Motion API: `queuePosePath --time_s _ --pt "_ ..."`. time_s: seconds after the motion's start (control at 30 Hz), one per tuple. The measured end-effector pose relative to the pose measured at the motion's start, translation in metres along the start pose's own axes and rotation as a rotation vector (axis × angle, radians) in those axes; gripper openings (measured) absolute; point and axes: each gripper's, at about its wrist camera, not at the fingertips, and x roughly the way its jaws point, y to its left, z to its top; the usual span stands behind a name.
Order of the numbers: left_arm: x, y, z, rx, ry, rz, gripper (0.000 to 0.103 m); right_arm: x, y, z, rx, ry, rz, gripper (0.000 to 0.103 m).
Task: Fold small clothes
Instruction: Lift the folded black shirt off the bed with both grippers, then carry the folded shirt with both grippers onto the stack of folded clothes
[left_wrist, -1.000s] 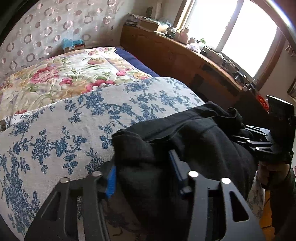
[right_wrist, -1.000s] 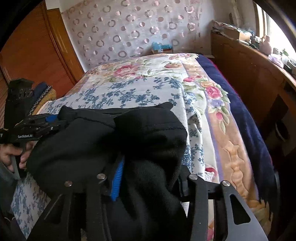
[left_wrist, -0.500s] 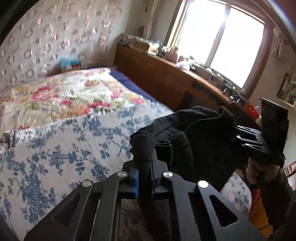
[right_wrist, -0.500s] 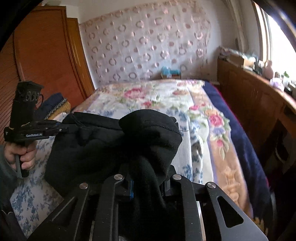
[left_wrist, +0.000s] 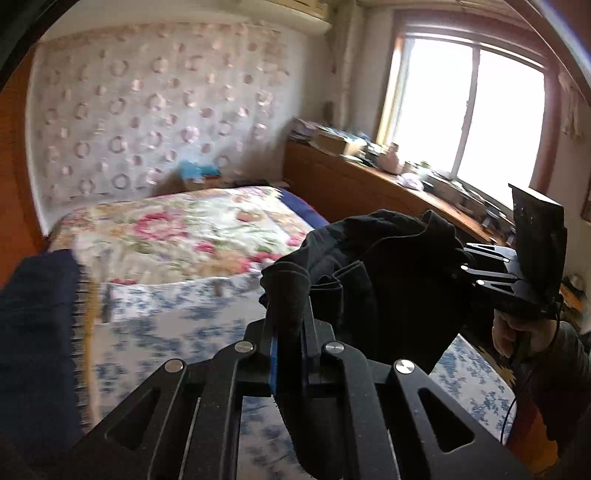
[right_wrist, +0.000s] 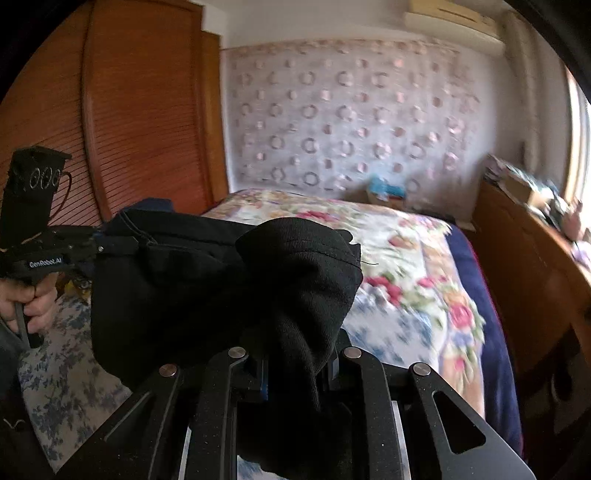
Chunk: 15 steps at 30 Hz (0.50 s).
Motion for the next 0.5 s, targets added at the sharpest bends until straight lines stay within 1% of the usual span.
queuePosePath --time_s 0.17,0.33,0.4,0.5 --pt "-0.026 0.035 -0.005 -0.024 -0.037 0.101 0.009 0.040 0.018 0.022 -0.073 -0.012 0.065 0.018" --pt "-0.050 0.069 -0.007 -0.053 -0.079 0.177 0.009 0.080 0.031 0.049 -0.148 -0.026 0.122 0.018" --pt "-0.061 0.082 -0.008 -0.072 -0.099 0.211 0.009 0.098 0.028 0.062 -0.184 -0.029 0.148 0.018" --pt "-0.073 0.100 -0.011 -0.102 -0.126 0.252 0.009 0.119 0.035 0.082 -0.240 -0.028 0.180 0.018"
